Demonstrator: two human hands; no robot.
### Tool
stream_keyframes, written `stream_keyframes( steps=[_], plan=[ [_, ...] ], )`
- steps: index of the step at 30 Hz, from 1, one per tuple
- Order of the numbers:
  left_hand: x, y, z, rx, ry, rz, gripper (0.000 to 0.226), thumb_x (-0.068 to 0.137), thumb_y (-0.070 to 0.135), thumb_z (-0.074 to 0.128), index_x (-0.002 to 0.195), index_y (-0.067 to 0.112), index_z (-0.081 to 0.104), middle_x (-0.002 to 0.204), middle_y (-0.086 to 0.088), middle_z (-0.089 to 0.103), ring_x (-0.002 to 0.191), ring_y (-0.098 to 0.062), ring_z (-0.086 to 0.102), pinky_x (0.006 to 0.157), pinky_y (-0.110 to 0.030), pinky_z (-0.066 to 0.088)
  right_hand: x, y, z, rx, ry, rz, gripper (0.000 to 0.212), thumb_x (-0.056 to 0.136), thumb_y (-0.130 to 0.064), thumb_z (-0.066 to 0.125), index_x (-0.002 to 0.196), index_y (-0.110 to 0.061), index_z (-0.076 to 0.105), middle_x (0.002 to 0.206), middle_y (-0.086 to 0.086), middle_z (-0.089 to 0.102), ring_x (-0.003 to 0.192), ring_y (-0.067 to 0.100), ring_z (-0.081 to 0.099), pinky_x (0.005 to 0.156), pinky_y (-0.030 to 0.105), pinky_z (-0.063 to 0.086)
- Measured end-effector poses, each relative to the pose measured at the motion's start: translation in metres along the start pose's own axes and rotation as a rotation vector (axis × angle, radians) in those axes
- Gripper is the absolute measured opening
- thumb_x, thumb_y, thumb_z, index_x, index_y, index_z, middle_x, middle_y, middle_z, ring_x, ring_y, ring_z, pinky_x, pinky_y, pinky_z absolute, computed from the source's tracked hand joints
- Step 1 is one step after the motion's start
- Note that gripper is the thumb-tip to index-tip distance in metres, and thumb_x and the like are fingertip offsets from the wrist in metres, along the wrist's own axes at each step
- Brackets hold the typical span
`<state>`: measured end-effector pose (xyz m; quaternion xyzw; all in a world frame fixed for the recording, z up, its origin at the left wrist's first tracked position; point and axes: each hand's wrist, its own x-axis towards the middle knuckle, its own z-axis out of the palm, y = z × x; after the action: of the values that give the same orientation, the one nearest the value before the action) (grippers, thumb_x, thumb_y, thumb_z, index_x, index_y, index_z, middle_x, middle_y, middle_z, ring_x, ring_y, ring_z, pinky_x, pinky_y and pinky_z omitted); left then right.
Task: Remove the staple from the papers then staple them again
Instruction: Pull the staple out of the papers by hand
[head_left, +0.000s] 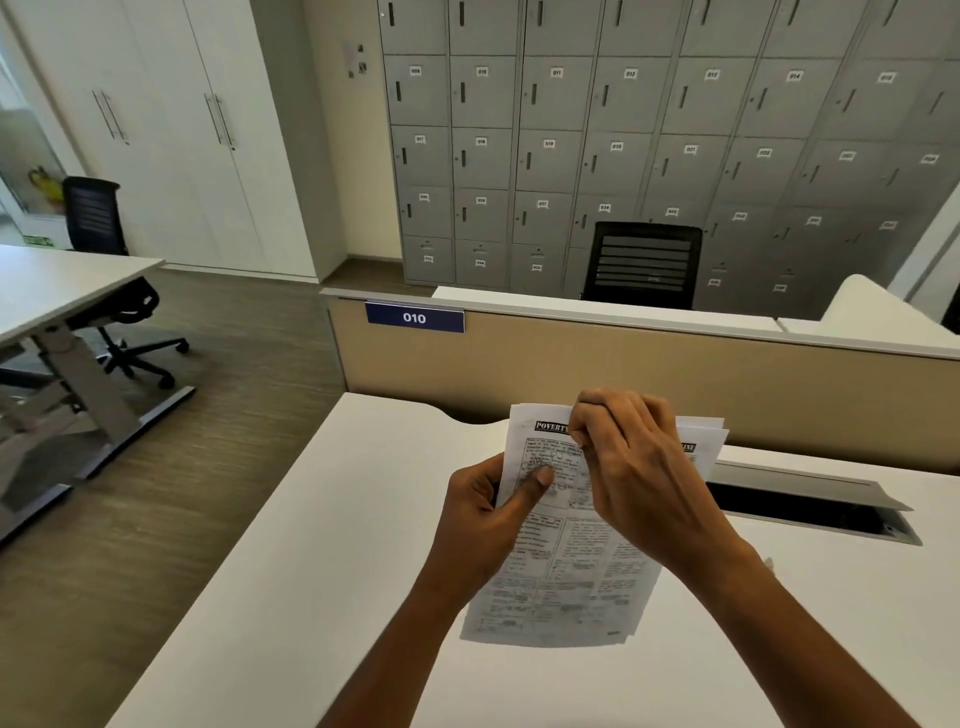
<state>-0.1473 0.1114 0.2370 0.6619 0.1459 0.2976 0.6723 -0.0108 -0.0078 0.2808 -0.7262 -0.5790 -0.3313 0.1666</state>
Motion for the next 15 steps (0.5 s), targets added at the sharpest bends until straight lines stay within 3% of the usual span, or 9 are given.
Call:
stream_keyframes(
  steps=[4, 10, 15],
  plan=[
    [0.006, -0.003, -0.042, -0.026, -0.028, -0.006, 0.02, 0.098, 0.028, 0.068, 0.105, 0.045, 0.078, 0.103, 0.005, 0.082, 0.09, -0.021, 0.08, 0.071, -0.027, 0.064, 0.021, -0.031, 0.015, -0.037, -0.001, 0.018, 0.029, 0.085, -0.022, 0.068, 0.107, -0.004, 0.063, 0.11, 0.015, 0.067, 0.097, 0.028, 0.065, 0.086, 0.042, 0.052],
    [0.018, -0.008, -0.114, -0.064, -0.118, -0.011, 0.017, 0.099, 0.027, 0.068, 0.109, 0.034, 0.079, 0.104, -0.001, 0.082, 0.093, -0.025, 0.08, 0.075, -0.034, 0.066, 0.051, -0.085, 0.04, -0.075, -0.035, 0.076, 0.028, 0.085, -0.017, 0.071, 0.108, -0.006, 0.06, 0.113, 0.013, 0.064, 0.101, 0.027, 0.062, 0.088, 0.04, 0.051],
    [0.022, -0.015, -0.158, -0.063, -0.126, -0.021, 0.018, 0.099, 0.026, 0.067, 0.108, 0.035, 0.08, 0.102, 0.0, 0.082, 0.092, -0.023, 0.08, 0.074, -0.035, 0.066, 0.072, -0.122, 0.059, -0.072, -0.046, 0.107, 0.022, 0.094, -0.021, 0.052, 0.109, -0.007, 0.058, 0.116, 0.012, 0.062, 0.104, 0.027, 0.06, 0.09, 0.038, 0.046]
  ],
)
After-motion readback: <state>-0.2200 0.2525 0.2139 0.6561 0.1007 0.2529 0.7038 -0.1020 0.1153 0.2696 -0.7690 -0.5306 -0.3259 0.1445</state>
